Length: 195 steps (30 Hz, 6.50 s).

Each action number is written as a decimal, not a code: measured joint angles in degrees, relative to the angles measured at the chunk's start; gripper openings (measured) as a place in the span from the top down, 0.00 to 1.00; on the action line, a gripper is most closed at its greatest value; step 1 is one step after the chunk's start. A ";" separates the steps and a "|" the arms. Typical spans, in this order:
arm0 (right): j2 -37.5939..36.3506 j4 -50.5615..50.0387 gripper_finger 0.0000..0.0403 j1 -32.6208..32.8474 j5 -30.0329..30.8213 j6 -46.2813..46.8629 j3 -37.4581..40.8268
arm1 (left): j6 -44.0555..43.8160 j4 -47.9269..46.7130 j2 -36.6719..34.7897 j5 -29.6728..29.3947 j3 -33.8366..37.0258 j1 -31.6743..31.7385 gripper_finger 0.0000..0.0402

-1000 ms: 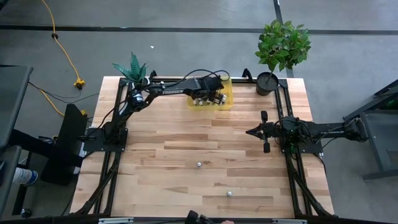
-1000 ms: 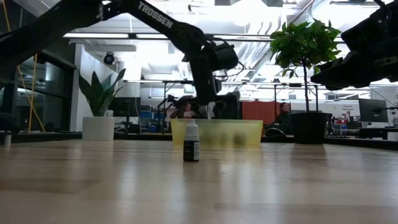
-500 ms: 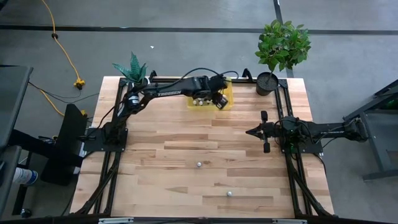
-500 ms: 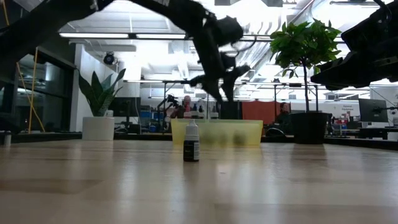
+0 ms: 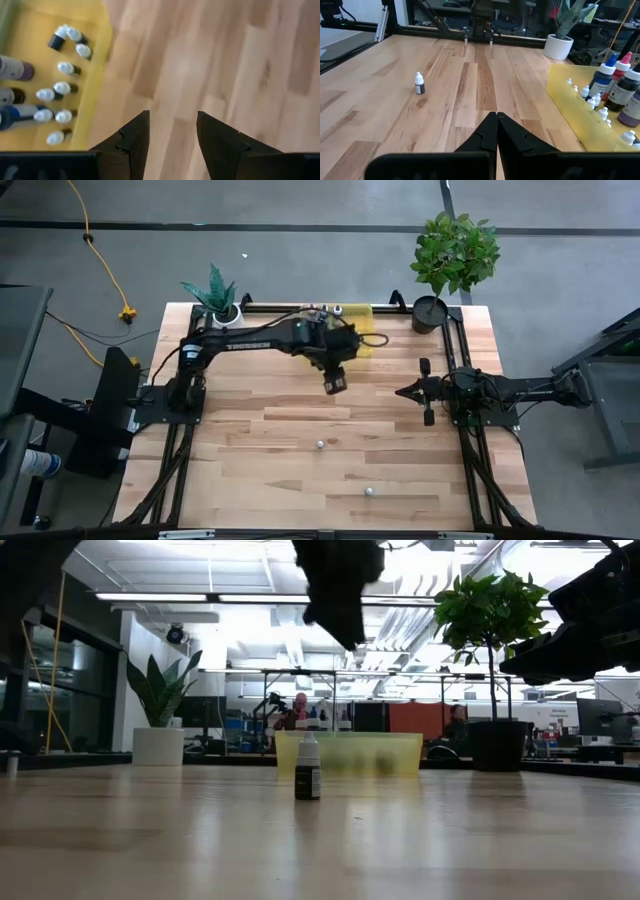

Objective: Pick & Place food coloring
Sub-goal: Put the small green food coloring bottle into the yellow bin

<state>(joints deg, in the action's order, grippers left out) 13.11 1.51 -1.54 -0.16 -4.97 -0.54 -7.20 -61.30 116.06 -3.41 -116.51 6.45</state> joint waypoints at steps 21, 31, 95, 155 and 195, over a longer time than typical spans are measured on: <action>-0.01 0.01 1.00 0.00 -0.01 0.01 0.00 | 11.52 -8.78 -4.58 7.16 4.78 -16.44 0.62; 0.01 0.01 1.00 0.02 0.00 0.00 0.00 | 12.90 10.00 -8.28 9.14 23.83 -20.25 0.62; 0.01 -0.01 1.00 0.02 0.00 0.01 0.00 | -0.88 38.20 -5.76 5.61 42.51 -21.47 0.62; 0.01 -0.01 1.00 0.00 -0.02 0.01 0.00 | -21.71 6.76 -15.72 -6.67 12.99 -5.20 0.90; 0.05 0.01 1.00 0.02 0.04 0.00 0.00 | -25.01 12.61 19.43 -12.45 -16.77 12.67 0.90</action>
<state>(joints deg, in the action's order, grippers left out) 13.16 1.52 -1.52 -0.12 -4.97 -0.54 -32.21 -48.69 135.49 -15.87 -133.28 19.11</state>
